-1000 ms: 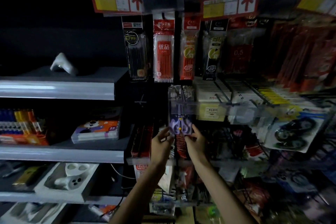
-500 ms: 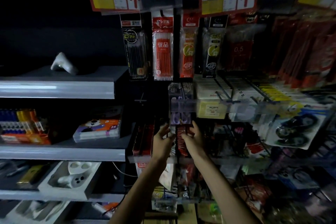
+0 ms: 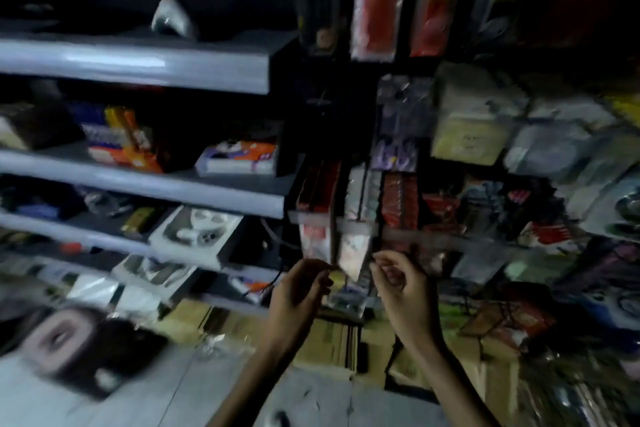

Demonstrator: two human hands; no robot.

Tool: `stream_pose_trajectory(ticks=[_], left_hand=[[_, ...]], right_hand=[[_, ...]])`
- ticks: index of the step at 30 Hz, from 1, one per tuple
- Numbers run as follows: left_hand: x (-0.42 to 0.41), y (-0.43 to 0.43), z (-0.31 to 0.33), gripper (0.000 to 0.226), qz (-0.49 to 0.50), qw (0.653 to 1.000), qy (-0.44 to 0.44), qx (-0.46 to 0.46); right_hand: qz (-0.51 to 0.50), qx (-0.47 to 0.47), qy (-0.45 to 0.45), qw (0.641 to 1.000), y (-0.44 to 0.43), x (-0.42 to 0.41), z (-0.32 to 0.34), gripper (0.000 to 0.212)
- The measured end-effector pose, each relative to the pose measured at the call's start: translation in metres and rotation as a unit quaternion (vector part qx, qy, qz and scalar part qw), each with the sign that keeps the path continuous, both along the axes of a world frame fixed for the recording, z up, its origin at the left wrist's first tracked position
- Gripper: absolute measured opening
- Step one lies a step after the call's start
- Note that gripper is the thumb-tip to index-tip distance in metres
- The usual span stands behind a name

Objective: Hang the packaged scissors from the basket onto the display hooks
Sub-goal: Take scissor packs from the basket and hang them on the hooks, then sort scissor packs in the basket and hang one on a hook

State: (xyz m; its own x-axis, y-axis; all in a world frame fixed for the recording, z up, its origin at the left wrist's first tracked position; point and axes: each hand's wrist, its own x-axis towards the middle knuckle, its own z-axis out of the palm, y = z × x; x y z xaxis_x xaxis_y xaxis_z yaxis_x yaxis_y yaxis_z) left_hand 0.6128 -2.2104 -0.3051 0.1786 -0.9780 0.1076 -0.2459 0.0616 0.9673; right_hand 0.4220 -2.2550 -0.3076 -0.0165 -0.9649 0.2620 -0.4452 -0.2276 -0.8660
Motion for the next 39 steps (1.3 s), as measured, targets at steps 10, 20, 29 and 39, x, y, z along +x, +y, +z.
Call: stream_pose_trajectory(ticks=[10, 20, 29, 39], left_hand=[[0.083, 0.188, -0.115, 0.04, 0.16, 0.914, -0.299, 0.221], [0.16, 0.363, -0.16, 0.024, 0.25, 0.815, -0.436, 0.288], [0.292, 0.52, -0.13, 0.035, 0.465, 0.74, -0.373, 0.311], [0.432, 0.652, -0.101, 0.044, 0.527, 0.694, -0.335, 0.359]], right_hand=[[0.243, 0.138, 0.2, 0.939, 0.113, 0.084, -0.11, 0.046], [0.486, 0.124, 0.349, 0.792, 0.192, 0.208, -0.127, 0.032], [0.645, 0.021, 0.338, 0.685, 0.319, 0.452, -0.11, 0.03], [0.739, -0.081, 0.309, 0.593, 0.445, 0.653, -0.087, 0.033]])
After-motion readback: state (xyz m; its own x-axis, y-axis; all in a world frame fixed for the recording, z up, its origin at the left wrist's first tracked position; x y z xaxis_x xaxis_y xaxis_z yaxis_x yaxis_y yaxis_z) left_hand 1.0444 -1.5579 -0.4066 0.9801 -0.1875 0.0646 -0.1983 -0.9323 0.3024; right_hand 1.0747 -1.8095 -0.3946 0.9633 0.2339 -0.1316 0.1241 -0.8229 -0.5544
